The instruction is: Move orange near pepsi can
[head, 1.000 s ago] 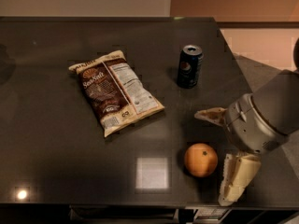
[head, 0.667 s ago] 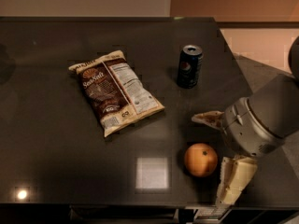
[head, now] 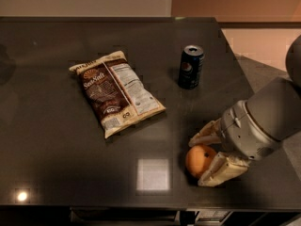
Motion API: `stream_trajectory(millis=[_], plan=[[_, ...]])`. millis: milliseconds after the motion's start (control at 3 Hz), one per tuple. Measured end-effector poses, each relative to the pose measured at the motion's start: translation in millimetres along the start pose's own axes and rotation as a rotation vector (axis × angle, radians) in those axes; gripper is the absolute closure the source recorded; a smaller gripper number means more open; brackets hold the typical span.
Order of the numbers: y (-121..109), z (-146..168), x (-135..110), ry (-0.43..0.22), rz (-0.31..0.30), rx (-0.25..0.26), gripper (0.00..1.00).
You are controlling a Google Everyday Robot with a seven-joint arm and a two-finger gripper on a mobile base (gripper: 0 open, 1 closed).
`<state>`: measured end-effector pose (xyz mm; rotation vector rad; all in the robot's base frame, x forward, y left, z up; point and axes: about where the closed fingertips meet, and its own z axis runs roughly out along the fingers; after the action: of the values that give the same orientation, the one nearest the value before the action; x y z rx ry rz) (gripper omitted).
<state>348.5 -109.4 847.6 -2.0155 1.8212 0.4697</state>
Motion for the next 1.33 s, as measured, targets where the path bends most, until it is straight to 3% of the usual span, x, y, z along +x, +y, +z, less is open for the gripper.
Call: stream_trajectory(millis=[667,1000,1333], plan=[[-22,-21,-9,0.022,0.025,0.037,0.88],[-56,-45,-14,0.024,0.09,0.078,1.0],[-95,-67,-9,0.013,0.167,0.138,1.0]])
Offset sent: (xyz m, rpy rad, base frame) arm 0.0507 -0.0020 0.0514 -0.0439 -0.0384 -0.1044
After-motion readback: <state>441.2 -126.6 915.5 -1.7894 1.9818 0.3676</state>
